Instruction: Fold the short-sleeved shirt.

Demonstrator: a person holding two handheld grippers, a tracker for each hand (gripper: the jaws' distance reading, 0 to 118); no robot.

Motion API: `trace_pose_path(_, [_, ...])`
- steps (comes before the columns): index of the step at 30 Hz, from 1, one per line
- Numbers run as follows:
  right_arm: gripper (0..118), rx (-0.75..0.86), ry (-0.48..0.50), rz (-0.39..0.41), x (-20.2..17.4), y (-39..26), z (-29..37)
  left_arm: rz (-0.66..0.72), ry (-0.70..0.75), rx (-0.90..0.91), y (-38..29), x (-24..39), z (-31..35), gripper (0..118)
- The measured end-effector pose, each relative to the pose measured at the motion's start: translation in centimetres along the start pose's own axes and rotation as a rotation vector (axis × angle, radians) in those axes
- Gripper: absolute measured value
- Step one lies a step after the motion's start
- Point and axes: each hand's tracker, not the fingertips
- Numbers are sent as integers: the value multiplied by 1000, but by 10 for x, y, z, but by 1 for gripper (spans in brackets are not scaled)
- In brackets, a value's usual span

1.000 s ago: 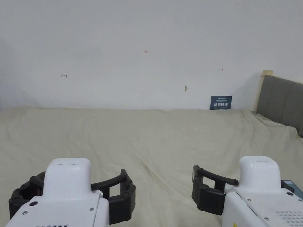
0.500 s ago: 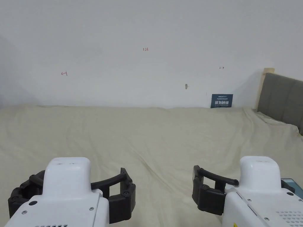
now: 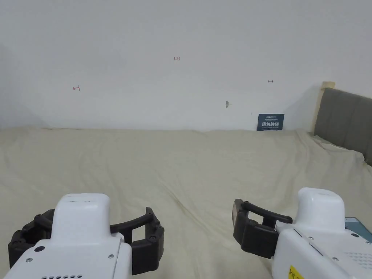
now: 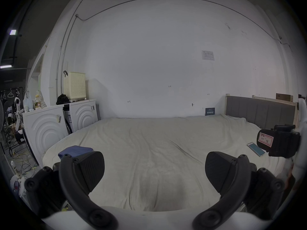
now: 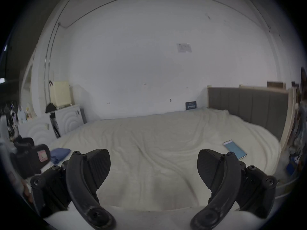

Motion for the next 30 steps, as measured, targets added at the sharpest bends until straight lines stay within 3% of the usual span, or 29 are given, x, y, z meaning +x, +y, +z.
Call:
trace_pose_path(5, [108, -32, 33, 25, 1, 0, -1, -6, 5, -2, 0, 0, -1, 118])
trace_pose_path(11, [108, -110, 28, -37, 1, 3, -1, -9, 9, -12, -2, -1, -2, 118])
trace_pose_path(18, [108, -34, -40, 114, -16, -3, 9, -12, 9, -21, -3, 0, -3, 118])
trace_pose_path(30, [108, -73, 16, 140, -24, -6, 9, -20, 0, -26, -3, 1, -3, 118])
